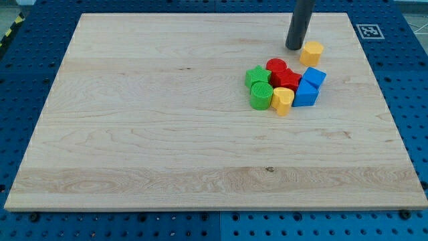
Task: Slide the yellow hexagon closer to the red circle
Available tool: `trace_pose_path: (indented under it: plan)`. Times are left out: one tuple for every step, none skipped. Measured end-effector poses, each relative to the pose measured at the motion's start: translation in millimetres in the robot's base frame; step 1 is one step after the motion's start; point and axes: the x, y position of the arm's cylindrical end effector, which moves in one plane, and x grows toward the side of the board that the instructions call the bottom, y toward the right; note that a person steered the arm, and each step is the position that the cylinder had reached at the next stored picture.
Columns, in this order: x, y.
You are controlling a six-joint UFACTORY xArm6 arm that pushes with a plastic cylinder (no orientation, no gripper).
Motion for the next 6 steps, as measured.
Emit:
trace_pose_path:
  plan:
    - [-5.6,1.8]
    - [-9.0,7.9]
    - [-12.7,10.3]
    - [-10.9,31.5]
    - [-9.1,58.5]
    - [2.6,66.4]
